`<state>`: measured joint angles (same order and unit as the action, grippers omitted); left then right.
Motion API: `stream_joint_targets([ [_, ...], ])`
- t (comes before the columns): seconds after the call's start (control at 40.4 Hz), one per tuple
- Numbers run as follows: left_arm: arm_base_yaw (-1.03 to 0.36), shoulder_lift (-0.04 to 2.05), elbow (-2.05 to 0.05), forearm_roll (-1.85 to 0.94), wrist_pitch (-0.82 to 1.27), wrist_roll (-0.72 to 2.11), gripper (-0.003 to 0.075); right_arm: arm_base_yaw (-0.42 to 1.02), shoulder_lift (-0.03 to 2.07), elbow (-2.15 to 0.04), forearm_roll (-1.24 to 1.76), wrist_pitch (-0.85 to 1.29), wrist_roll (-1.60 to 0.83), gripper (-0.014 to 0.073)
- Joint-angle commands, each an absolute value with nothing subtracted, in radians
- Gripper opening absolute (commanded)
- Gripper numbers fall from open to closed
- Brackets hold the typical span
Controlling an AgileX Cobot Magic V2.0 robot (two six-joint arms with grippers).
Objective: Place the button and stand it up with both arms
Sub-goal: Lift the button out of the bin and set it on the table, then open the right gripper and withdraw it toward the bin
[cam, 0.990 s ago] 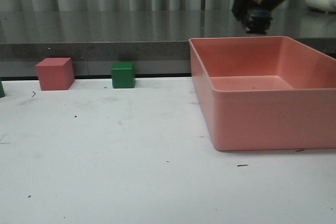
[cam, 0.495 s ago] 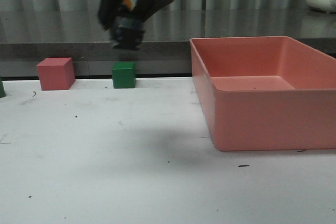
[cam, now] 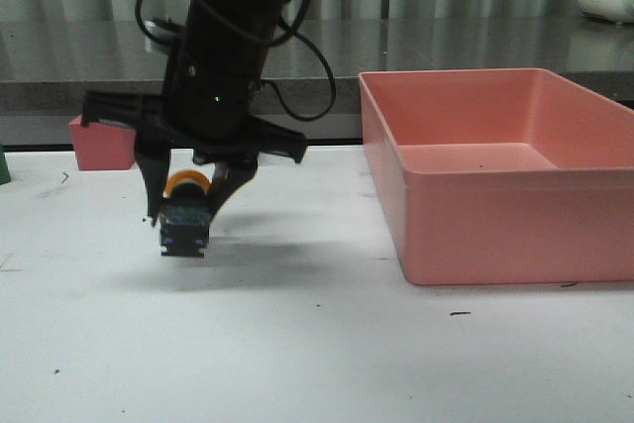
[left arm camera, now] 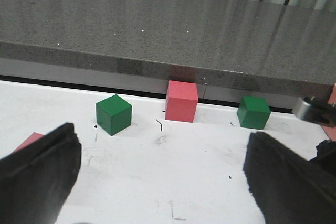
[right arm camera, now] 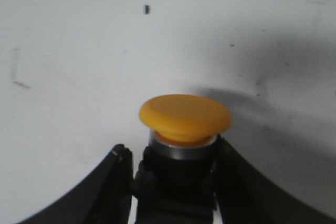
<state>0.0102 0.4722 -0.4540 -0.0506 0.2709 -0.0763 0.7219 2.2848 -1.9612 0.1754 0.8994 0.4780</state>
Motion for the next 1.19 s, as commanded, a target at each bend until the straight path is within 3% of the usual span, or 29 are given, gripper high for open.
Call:
stream_joint_targets([
  [0.0,0.012,0.483,-0.489,-0.056,0.203,-0.075,0.0596,0.719,2.247,-2.007,0.153,0.886,0.530,0.0185],
  [0.347,0.012,0.483,-0.489,-0.056,0.203,-0.075,0.0596,0.719,2.266,-2.007,0.153,0.885,0.555,0.0201],
  [0.396,0.012,0.483,-0.489,-0.056,0.203,-0.075,0.0596,0.719,2.266,-2.007,0.153,0.885,0.555,0.0237],
  [0.569,0.012,0.483,-0.489,-0.056,0.203,-0.075,0.0596,0.719,2.258,-2.007,0.153,0.886,0.554,0.0509],
  [0.619,0.012,0.483,-0.489,-0.056,0.203,-0.075,0.0596,0.719,2.247,-2.007,0.153,0.885,0.547,0.0542],
  [0.743,0.012,0.483,-0.489,-0.056,0.203,-0.075,0.0596,0.719,2.188,-2.022,0.152,0.884,0.507,0.0533],
  [0.891,0.012,0.483,-0.489,-0.056,0.203,-0.075,0.0596,0.719,2.110,-2.076,0.152,0.890,0.446,0.0426],
  [1.163,0.012,0.483,-0.489,-0.056,0.203,-0.075,0.0596,0.716,2.018,-2.097,0.146,0.986,0.358,-0.0060],
])
